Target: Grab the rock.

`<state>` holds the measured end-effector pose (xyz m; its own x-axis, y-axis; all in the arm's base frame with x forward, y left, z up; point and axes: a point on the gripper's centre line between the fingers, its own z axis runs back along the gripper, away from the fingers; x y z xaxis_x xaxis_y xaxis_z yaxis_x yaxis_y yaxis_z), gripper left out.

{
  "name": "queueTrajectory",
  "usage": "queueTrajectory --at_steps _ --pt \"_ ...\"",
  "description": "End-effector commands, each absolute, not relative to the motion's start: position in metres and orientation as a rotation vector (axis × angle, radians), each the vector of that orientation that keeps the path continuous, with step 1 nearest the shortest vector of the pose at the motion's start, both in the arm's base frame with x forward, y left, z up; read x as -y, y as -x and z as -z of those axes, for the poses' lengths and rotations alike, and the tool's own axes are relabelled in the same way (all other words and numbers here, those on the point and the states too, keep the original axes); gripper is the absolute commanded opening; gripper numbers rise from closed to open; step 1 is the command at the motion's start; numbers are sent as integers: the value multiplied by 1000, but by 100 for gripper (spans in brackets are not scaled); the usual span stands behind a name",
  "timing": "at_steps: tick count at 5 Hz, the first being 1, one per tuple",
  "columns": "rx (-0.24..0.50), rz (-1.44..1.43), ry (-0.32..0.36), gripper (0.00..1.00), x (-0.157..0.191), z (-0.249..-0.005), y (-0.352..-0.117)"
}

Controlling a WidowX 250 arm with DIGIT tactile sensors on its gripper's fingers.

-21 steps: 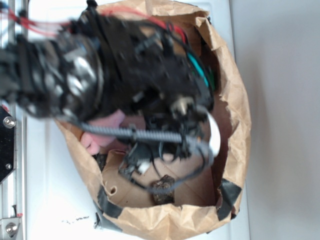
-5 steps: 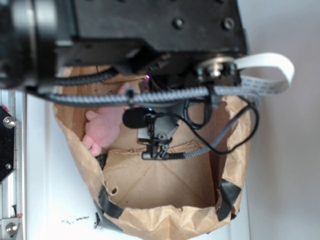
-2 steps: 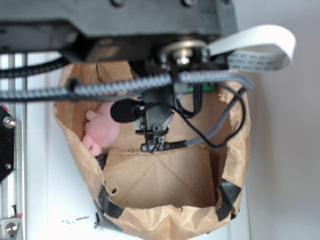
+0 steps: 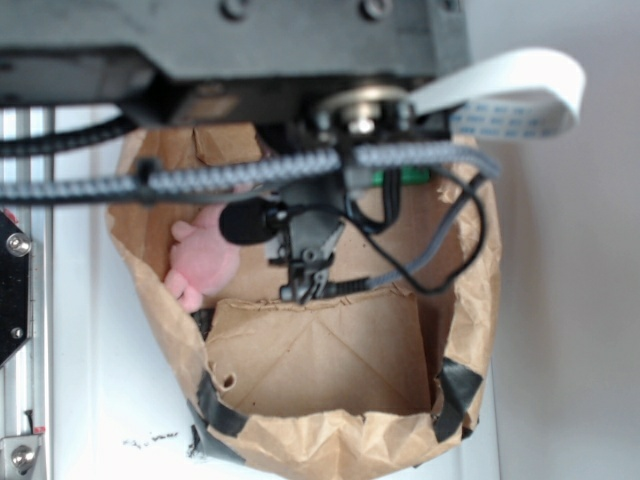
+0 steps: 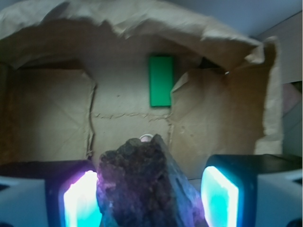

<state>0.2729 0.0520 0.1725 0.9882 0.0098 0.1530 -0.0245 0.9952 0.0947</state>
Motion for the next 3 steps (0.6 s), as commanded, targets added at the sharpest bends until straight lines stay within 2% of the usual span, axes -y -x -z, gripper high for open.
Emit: queueTrajectory --at_steps 1,3 --pt "208 -23 -108 0 -46 -188 -255" --pt "210 -5 -97 0 -46 -187 -256"
